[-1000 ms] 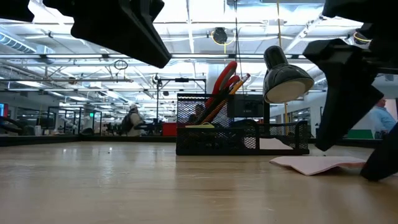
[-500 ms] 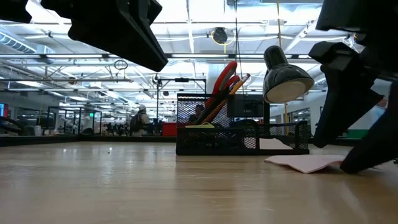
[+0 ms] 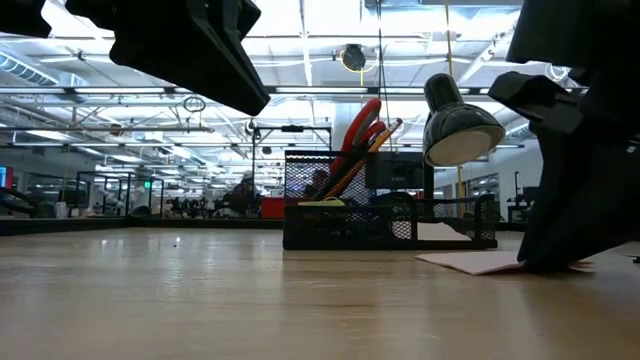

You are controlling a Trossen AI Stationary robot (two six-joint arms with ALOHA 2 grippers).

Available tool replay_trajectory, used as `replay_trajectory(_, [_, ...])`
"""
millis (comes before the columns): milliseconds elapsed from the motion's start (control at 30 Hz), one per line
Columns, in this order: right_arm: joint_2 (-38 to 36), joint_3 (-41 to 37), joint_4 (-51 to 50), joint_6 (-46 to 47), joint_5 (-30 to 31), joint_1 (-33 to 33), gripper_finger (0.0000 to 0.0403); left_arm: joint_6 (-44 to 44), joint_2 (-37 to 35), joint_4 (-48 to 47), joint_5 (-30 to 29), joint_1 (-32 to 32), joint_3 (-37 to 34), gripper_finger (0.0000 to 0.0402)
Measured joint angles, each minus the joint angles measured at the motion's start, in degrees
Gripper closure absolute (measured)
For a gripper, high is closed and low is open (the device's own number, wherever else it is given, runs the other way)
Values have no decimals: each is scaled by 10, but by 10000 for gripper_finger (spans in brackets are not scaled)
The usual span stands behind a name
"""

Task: Pick and place office supplies into organizer
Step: Put the pink sticky notes into the black desk organizer

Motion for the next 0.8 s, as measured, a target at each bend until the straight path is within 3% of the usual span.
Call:
replay_trajectory(200, [1, 19, -21, -4, 4, -1, 399, 0, 0, -3, 0, 0, 0, 360])
replay_trajectory(367, [6, 77, -129, -4, 19, -1, 402, 0, 0, -7, 0, 0, 0, 360])
replay_trajectory(800, [3, 211, -271, -19, 119, 11, 403, -9, 0, -22, 0, 0, 0, 360])
